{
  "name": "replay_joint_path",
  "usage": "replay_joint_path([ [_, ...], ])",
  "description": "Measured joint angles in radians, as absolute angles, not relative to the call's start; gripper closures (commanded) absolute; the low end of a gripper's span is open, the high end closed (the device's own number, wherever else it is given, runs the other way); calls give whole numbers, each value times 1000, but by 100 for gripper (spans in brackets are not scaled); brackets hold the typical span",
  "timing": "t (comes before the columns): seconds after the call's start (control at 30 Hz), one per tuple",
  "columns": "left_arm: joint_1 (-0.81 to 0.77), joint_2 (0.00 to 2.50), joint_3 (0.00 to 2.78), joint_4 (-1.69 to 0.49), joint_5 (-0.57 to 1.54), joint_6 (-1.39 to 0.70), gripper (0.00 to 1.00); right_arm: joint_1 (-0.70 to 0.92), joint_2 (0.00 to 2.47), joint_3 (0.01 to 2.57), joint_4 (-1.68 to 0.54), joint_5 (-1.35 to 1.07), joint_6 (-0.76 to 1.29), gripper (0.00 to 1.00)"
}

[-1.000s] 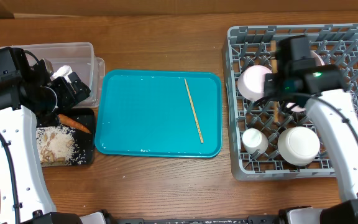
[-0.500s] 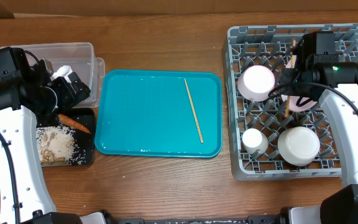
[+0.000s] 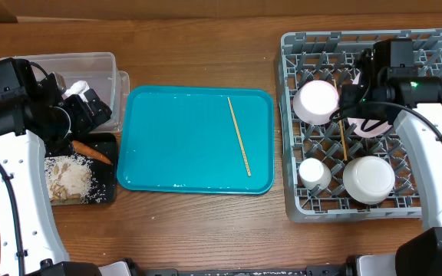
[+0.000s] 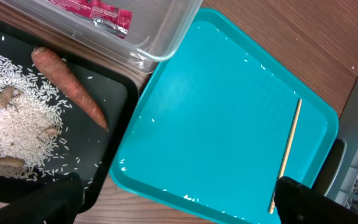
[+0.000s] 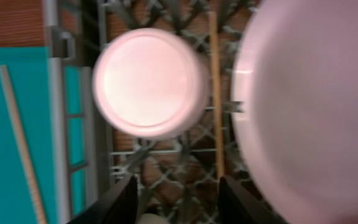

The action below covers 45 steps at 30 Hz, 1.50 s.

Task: Sort waste into correct bins and load items into the dishwasher
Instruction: 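Carry the chopstick to the rack and drop it beside the plate, then return the right gripper to the teal tray and grasp the second chopstick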

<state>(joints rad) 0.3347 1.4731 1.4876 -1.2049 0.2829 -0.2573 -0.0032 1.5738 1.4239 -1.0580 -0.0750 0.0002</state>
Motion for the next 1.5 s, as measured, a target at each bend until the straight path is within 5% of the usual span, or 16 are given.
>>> replay_joint_path([
  [0.33, 335, 1473, 1488, -1205, 283, -257, 0, 188, 1574, 1423, -1008, -333, 7, 57],
  [0.9, 335, 1473, 1488, -1205, 283, -257, 0, 536, 1776, 1423, -868, -101, 220, 57],
  [1.5, 335, 1473, 1488, -1205, 283, -257, 0, 585, 2027, 1422, -775, -19, 299, 55],
])
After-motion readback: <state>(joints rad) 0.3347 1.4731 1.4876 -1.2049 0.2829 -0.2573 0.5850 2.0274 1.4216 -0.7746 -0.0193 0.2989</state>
